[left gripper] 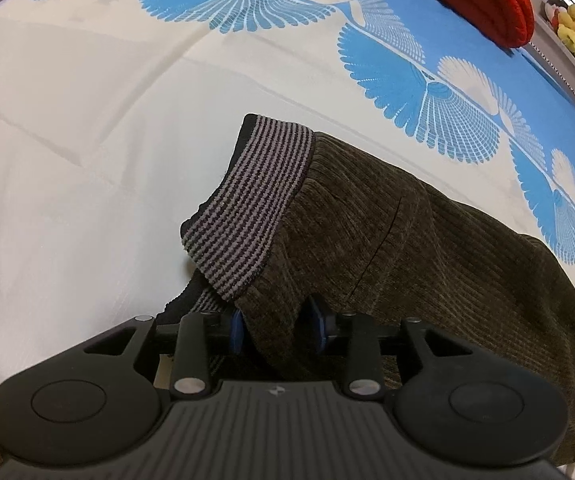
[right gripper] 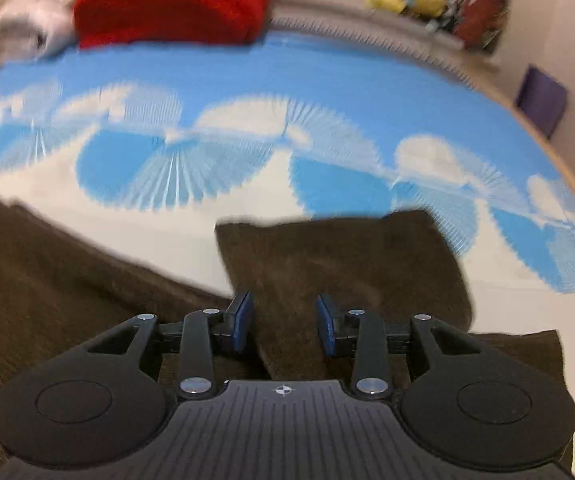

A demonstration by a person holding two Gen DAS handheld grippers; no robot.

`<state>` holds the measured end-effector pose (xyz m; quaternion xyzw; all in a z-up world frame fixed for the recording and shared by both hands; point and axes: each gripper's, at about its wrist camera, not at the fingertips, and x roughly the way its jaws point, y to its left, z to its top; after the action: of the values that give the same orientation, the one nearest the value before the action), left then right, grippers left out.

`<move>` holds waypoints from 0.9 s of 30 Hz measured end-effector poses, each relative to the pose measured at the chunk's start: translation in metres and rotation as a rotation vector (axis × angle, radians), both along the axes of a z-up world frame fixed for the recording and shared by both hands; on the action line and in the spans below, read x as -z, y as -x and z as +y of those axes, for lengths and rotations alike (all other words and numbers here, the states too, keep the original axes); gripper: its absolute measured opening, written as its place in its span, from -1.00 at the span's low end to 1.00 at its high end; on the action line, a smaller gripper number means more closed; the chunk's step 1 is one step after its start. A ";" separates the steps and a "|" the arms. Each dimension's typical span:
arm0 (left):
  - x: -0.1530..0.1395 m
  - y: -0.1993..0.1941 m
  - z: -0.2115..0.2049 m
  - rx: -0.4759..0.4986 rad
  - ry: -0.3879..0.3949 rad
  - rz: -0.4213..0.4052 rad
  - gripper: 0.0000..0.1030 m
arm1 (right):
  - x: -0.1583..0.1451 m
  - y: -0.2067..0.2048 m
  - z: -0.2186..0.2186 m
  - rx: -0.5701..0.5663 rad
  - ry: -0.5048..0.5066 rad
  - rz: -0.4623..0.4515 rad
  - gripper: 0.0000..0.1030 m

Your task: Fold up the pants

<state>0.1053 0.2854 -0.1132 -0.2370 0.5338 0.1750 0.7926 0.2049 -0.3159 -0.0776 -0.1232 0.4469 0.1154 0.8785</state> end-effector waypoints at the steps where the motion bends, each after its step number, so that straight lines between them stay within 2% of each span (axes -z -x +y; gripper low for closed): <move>1: 0.001 0.000 0.001 -0.003 0.005 0.000 -0.28 | 0.004 -0.001 0.001 -0.015 0.016 0.010 -0.28; 4: 0.001 -0.002 -0.001 0.000 -0.004 0.005 -0.28 | 0.006 0.001 0.002 -0.030 0.022 0.010 -0.30; 6: 0.000 -0.003 -0.004 0.008 -0.020 0.010 -0.29 | 0.002 0.006 -0.004 -0.004 0.015 0.008 -0.81; 10: 0.000 -0.002 -0.007 -0.006 -0.029 0.011 -0.29 | -0.018 0.018 -0.038 0.118 -0.057 -0.059 -0.89; 13: -0.002 -0.001 -0.010 -0.008 -0.045 0.015 -0.31 | -0.029 0.033 -0.079 0.289 -0.069 -0.087 -0.90; 15: -0.002 -0.002 -0.011 -0.005 -0.055 0.017 -0.32 | -0.032 0.044 -0.112 0.438 -0.058 -0.073 -0.91; 18: -0.002 -0.001 -0.011 -0.010 -0.051 0.019 -0.32 | -0.025 0.066 -0.171 0.714 -0.122 0.032 -0.99; 20: -0.002 -0.002 -0.011 -0.011 -0.048 0.020 -0.32 | -0.016 0.085 -0.206 0.891 -0.120 0.108 -1.00; 21: -0.002 -0.002 -0.011 -0.010 -0.047 0.021 -0.32 | -0.014 0.094 -0.220 0.943 -0.157 0.114 -1.00; 24: -0.001 -0.003 -0.009 -0.015 -0.035 0.018 -0.31 | -0.014 0.119 -0.262 1.008 -0.455 0.041 -0.98; 27: -0.002 0.000 -0.004 -0.045 -0.007 0.009 -0.31 | -0.009 0.126 -0.284 1.029 -0.606 -0.031 -0.93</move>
<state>0.1055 0.2810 -0.1114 -0.2455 0.5311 0.1959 0.7869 0.0786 -0.5998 -0.0689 0.3635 0.3834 -0.2047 0.8240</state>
